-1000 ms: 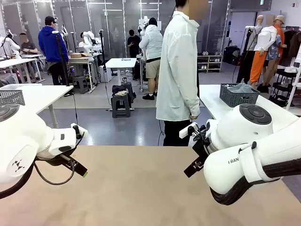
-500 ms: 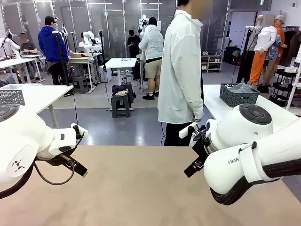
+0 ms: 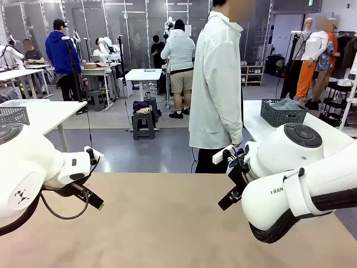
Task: Fold the towels and place them in the basket.
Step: When a person lays out a Towel with hook on the table, fold it in half twice.
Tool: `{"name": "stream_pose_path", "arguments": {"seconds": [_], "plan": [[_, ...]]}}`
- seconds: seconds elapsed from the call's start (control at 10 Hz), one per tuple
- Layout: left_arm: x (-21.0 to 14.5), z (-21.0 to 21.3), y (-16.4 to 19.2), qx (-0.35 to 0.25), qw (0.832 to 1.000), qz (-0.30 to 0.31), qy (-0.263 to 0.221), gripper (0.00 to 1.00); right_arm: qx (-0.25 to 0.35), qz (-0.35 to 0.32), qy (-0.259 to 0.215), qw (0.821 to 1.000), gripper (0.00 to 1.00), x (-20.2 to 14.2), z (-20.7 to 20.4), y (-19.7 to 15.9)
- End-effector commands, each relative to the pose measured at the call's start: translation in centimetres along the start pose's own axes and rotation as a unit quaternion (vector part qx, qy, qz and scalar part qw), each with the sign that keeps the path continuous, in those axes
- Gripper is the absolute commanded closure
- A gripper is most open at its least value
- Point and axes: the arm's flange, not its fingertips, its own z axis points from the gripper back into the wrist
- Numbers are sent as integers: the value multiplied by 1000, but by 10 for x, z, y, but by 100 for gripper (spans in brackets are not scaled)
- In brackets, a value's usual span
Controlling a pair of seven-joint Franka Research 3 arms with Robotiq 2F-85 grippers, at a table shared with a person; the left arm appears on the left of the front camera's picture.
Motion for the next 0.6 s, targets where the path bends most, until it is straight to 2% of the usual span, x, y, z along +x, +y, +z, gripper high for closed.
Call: {"name": "stream_pose_path", "arguments": {"seconds": [0.0, 0.1, 0.2, 0.4, 0.5], "plan": [[0, 0, 0, 0, 1000, 0, 0, 0, 0, -1, 0, 1000, 0, 0, 0, 0], [0, 0, 0, 0, 1000, 0, 0, 0, 0, 0, 0, 1000, 0, 0, 0, 0], [2, 8, 5, -10, 1000, -4, -25, 0, 7, 6, -14, 1000, 0, -2, 8, -9], [14, 31, 29, -18, 998, -16, -62, 0, 10, 14, -44, 999, 0, -7, 33, -34], [19, 45, 44, -19, 998, -26, -61, 0, 4, 18, -52, 998, 0, -11, 47, -48]]}}
